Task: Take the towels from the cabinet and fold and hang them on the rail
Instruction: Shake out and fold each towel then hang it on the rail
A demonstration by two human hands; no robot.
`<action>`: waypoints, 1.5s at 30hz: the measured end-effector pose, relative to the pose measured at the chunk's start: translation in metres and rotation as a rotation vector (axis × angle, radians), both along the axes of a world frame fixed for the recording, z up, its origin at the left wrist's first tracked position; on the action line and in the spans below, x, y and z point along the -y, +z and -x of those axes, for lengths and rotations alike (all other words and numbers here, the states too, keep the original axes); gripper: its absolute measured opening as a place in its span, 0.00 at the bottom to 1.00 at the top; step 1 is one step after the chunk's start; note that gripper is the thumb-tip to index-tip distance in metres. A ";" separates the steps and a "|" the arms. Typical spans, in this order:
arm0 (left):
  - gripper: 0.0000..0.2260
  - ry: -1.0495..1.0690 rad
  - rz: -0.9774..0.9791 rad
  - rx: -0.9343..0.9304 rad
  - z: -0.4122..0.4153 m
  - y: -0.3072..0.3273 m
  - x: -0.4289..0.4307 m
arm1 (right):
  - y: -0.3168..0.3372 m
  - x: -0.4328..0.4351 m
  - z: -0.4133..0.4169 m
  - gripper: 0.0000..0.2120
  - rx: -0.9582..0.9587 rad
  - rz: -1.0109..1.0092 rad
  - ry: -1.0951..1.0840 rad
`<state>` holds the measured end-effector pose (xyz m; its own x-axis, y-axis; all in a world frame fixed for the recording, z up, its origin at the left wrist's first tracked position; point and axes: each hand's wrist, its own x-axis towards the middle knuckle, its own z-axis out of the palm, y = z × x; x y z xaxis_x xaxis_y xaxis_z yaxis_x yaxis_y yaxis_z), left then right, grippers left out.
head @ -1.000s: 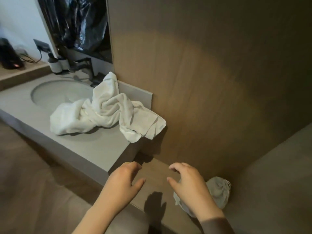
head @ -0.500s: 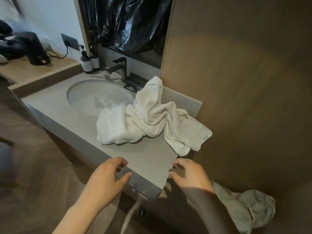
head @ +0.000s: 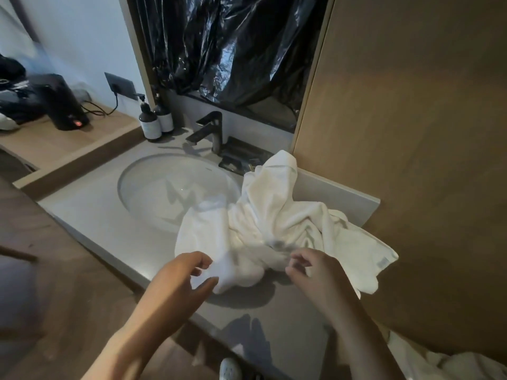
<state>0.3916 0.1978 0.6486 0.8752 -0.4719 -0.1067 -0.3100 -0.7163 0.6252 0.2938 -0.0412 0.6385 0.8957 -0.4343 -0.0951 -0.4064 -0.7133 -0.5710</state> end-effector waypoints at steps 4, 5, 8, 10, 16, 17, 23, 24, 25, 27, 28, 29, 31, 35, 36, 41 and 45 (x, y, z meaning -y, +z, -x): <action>0.10 -0.043 0.024 0.030 -0.044 0.011 0.013 | 0.005 0.013 -0.040 0.13 0.048 -0.009 -0.067; 0.10 -0.042 0.035 0.036 -0.053 0.011 0.018 | 0.006 0.017 -0.049 0.13 0.059 -0.009 -0.082; 0.09 -0.074 0.054 0.026 -0.077 0.009 0.033 | 0.009 0.027 -0.064 0.12 0.078 -0.044 -0.131; 0.09 -0.125 0.049 0.006 -0.089 0.004 0.042 | 0.010 0.032 -0.066 0.12 0.091 -0.070 -0.170; 0.10 -0.289 0.064 -0.055 -0.128 -0.007 0.073 | 0.006 0.036 -0.056 0.03 0.100 -0.068 -0.337; 0.10 -0.318 0.067 -0.059 -0.132 -0.008 0.077 | 0.006 0.034 -0.053 0.04 0.087 -0.069 -0.359; 0.11 -0.531 0.072 -0.066 -0.168 -0.019 0.091 | 0.003 -0.006 -0.041 0.10 0.048 -0.081 -0.576; 0.11 -0.561 0.075 -0.063 -0.174 -0.021 0.092 | 0.003 -0.016 -0.042 0.11 0.036 -0.075 -0.614; 0.11 -0.588 0.081 -0.062 -0.180 -0.023 0.092 | 0.001 -0.025 -0.043 0.12 0.028 -0.067 -0.645; 0.11 -0.642 0.096 -0.063 -0.190 -0.028 0.093 | -0.002 -0.043 -0.045 0.13 0.027 -0.064 -0.702; 0.12 -0.667 0.102 -0.059 -0.194 -0.030 0.093 | -0.003 -0.052 -0.045 0.14 0.026 -0.067 -0.728; 0.13 -0.685 0.111 -0.055 -0.197 -0.031 0.094 | -0.004 -0.060 -0.046 0.14 0.017 -0.068 -0.746; 0.17 -0.699 0.142 -0.050 -0.204 -0.035 0.095 | -0.005 -0.073 -0.046 0.14 -0.016 -0.069 -0.767; 0.23 -0.709 0.151 0.012 -0.216 -0.040 0.107 | -0.005 -0.085 -0.047 0.15 -0.041 -0.045 -0.784; 0.24 -0.711 0.136 0.025 -0.218 -0.040 0.113 | -0.004 -0.085 -0.047 0.15 -0.042 -0.037 -0.782; 0.30 -0.731 0.148 0.109 -0.219 -0.038 0.132 | 0.001 -0.082 -0.043 0.16 -0.040 -0.016 -0.766; 0.34 -0.681 0.121 0.066 -0.218 -0.040 0.148 | 0.005 -0.076 -0.037 0.17 -0.027 -0.015 -0.761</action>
